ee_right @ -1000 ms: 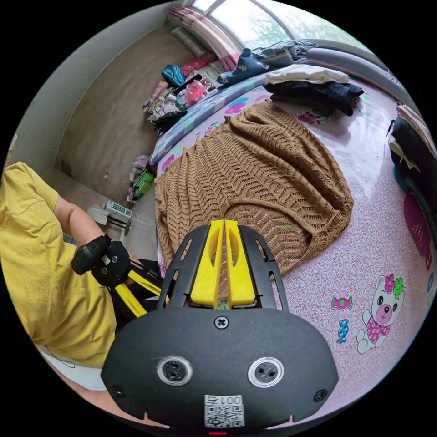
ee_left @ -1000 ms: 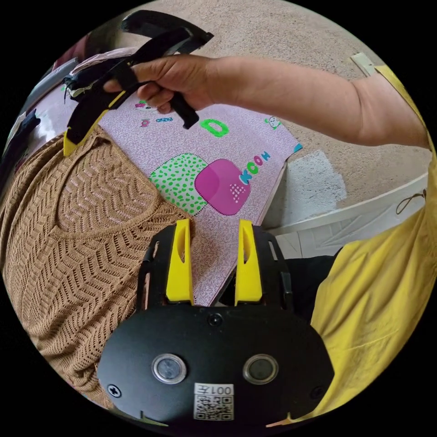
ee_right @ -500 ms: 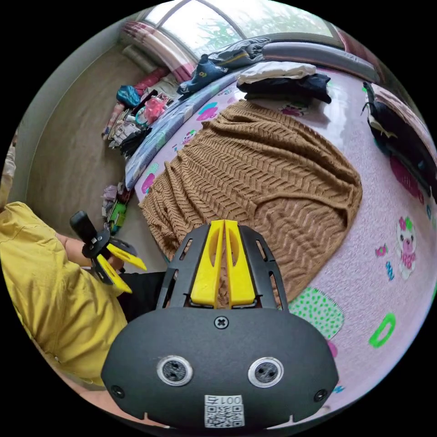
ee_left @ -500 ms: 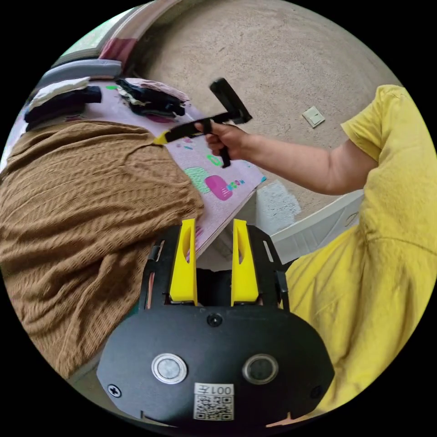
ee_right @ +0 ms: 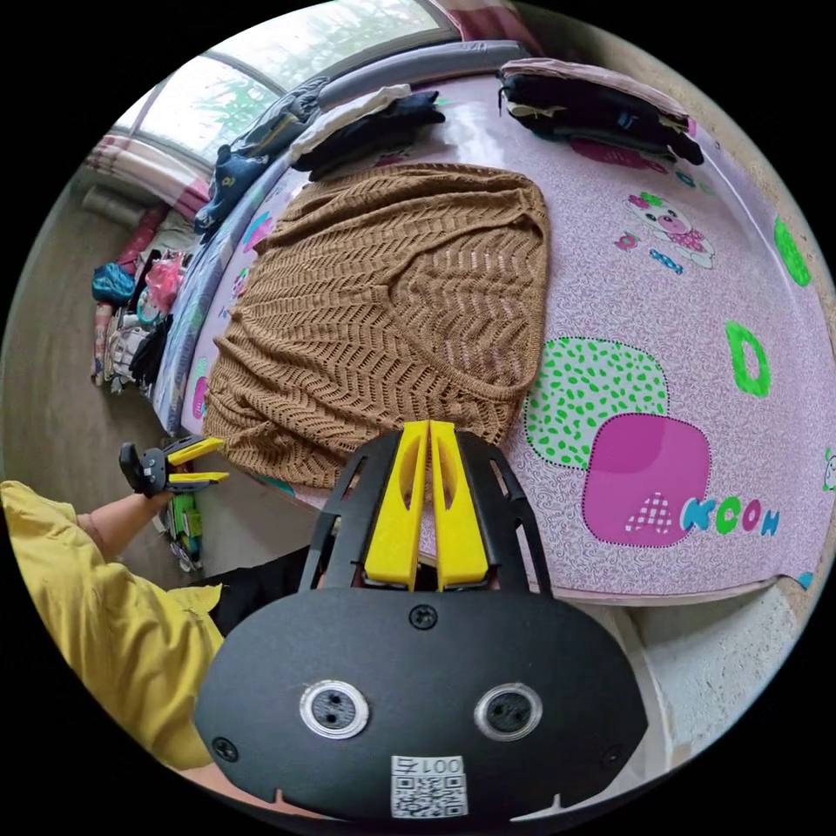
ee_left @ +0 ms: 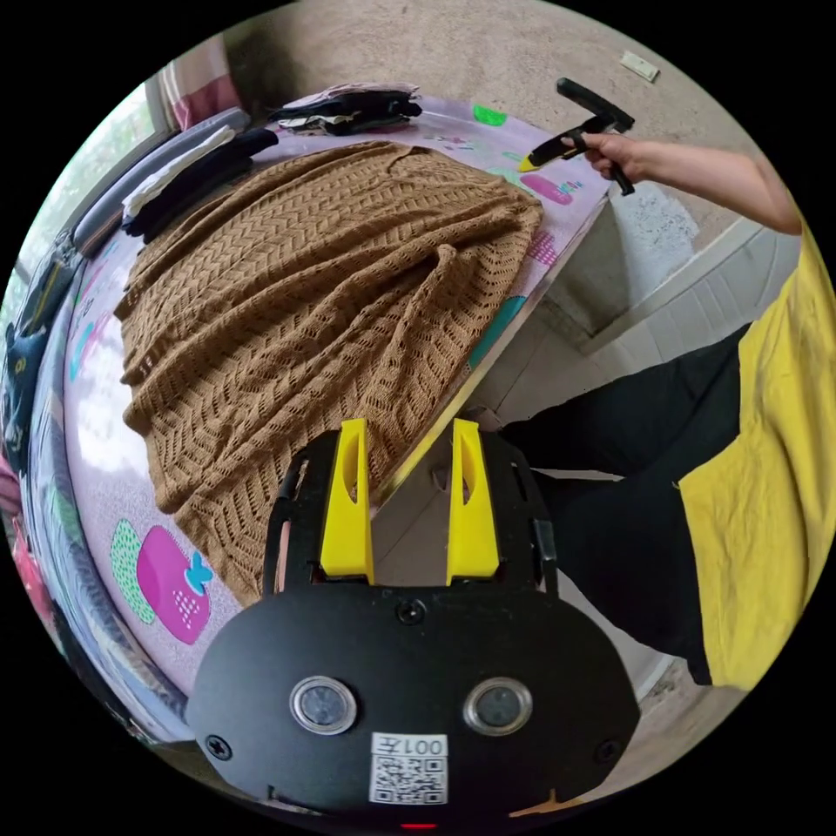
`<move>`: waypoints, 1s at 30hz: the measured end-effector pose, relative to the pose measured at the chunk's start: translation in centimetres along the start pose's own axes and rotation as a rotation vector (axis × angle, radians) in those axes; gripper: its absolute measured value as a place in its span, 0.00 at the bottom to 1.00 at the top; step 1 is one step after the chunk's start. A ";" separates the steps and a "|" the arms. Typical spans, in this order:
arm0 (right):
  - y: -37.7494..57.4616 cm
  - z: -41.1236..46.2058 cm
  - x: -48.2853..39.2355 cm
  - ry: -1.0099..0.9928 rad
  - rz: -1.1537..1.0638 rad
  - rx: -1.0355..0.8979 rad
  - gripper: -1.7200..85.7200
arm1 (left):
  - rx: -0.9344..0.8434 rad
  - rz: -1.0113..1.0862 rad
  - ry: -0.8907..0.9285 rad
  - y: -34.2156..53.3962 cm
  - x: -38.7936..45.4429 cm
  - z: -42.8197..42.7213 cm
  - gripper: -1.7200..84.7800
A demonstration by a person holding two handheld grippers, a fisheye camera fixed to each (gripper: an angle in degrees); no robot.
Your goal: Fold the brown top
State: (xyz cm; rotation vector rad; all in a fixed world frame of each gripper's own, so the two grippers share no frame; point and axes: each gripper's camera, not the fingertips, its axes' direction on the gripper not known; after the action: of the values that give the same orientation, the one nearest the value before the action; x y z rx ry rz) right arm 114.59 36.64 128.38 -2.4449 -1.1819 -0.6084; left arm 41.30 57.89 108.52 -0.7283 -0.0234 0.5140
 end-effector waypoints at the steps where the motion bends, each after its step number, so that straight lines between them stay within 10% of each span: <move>1: -0.4 0.9 0.4 -0.012 0.003 -0.005 0.02 | 0.006 0.017 0.009 -0.1 0.0 0.4 0.14; 17: -0.3 7.2 4.0 0.067 -0.095 -0.106 0.02 | -0.119 0.032 -0.069 -0.8 -3.1 2.1 0.02; 30: 0.8 10.4 4.2 0.037 -0.144 -0.117 0.02 | -0.231 -0.123 0.825 4.4 -0.5 2.6 0.02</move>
State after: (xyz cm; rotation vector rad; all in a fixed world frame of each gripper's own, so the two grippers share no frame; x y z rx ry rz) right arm 119.91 44.03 121.67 -2.4465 -1.3513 -0.7813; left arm 38.42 62.08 107.69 -1.1149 0.6477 0.0641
